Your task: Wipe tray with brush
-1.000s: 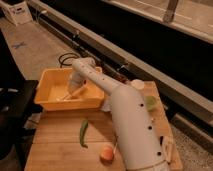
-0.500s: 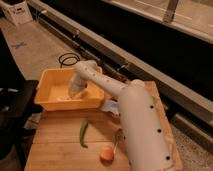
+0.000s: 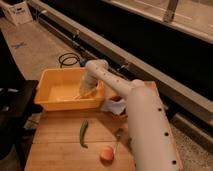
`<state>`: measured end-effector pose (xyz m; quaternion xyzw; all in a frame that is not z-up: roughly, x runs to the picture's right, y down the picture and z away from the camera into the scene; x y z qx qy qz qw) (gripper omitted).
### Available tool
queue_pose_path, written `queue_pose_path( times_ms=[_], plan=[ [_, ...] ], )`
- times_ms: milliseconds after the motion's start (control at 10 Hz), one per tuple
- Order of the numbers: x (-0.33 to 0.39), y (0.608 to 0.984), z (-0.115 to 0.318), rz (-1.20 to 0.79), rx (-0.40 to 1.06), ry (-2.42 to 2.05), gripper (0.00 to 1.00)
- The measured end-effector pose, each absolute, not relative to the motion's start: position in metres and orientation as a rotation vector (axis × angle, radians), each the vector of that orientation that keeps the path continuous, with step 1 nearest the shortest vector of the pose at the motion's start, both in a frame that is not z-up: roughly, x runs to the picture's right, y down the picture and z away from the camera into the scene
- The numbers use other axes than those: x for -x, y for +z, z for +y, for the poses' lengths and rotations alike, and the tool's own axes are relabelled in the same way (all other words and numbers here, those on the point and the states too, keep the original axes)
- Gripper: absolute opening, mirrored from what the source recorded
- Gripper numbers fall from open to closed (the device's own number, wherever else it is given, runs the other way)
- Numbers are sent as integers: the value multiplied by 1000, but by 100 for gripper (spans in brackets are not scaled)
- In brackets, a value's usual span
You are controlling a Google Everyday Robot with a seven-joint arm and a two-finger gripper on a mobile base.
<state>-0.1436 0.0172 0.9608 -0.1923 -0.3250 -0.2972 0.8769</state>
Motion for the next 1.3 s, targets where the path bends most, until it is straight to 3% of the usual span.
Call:
queue_pose_path(
  times_ms=[700, 1300],
  plan=[
    [239, 959, 12, -831, 357, -692, 13],
    [196, 942, 34, -817, 387, -666, 13]
  ],
)
